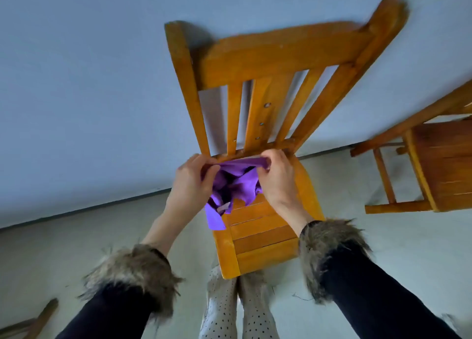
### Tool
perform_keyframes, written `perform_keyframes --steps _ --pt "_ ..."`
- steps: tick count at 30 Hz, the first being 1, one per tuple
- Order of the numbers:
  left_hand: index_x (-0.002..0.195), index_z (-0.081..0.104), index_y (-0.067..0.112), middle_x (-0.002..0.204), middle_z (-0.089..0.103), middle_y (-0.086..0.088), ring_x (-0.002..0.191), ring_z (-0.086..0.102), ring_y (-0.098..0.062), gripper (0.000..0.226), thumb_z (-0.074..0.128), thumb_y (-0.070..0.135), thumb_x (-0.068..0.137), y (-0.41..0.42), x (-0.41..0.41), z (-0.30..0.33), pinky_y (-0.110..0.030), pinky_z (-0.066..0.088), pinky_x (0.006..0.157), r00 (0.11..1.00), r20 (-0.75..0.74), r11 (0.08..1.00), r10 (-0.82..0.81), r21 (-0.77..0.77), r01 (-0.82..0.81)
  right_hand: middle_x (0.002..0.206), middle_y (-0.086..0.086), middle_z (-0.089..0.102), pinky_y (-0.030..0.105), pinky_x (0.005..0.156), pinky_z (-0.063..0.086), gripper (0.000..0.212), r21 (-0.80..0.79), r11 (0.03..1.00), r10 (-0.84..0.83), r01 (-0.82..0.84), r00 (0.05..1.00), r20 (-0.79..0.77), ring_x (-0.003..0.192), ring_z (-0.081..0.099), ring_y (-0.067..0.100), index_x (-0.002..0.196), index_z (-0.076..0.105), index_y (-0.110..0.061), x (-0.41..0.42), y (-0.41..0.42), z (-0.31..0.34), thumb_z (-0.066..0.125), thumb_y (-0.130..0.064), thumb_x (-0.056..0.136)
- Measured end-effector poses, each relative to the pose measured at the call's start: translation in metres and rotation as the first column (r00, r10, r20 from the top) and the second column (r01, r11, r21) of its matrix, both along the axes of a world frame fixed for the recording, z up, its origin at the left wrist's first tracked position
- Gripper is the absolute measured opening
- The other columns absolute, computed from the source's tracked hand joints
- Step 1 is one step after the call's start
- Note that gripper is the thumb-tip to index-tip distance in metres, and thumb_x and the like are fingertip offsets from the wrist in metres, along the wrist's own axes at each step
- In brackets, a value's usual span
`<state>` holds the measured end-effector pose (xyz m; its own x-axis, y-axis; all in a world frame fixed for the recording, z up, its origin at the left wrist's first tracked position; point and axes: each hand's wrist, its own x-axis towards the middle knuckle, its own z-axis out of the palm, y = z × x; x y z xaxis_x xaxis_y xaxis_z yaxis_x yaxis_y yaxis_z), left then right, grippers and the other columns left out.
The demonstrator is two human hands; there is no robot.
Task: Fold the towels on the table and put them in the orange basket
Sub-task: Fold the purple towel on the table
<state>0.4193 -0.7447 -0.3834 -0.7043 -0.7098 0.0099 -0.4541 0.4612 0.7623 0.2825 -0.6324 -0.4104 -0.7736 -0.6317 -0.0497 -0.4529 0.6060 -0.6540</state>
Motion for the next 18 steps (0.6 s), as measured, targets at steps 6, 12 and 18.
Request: perform_keyframes --steps 6,12,18 --pt "0.083 0.067 0.008 0.081 0.063 0.001 0.069 0.054 -0.011 0.008 0.062 0.003 0.085 0.002 0.048 0.102 -0.003 0.036 0.067 0.984 -0.079 0.978 0.161 -0.121 -0.169 0.092 0.012 0.061 0.035 0.078 0.045 0.014 -0.179 0.980 0.061 -0.086 0.988 -0.141 0.086 0.059 0.030 0.091 0.060 -0.005 0.003 0.015 0.101 0.062 0.002 0.079" --pt "0.084 0.069 0.014 0.078 0.059 0.006 0.072 0.054 0.003 0.012 0.060 0.007 0.087 0.030 0.113 0.184 -0.002 0.035 0.068 0.927 -0.129 0.901 0.353 -0.219 -0.374 0.089 0.008 0.063 0.044 0.077 0.048 0.009 -0.220 0.887 0.313 -0.407 0.878 -0.361 0.080 0.059 0.026 0.090 0.069 -0.008 0.026 0.008 0.200 0.067 -0.007 0.081" --pt "0.085 0.066 0.019 0.083 0.057 0.006 0.073 0.051 -0.009 0.007 0.061 0.015 0.088 0.070 0.201 0.232 -0.011 0.031 0.067 0.809 -0.153 0.740 0.568 -0.335 -0.583 0.092 0.004 0.058 0.023 0.072 0.044 0.016 -0.258 0.704 0.520 -0.662 0.728 -0.447 0.081 0.057 0.016 0.099 0.071 -0.009 0.078 -0.004 0.261 0.062 -0.007 0.086"
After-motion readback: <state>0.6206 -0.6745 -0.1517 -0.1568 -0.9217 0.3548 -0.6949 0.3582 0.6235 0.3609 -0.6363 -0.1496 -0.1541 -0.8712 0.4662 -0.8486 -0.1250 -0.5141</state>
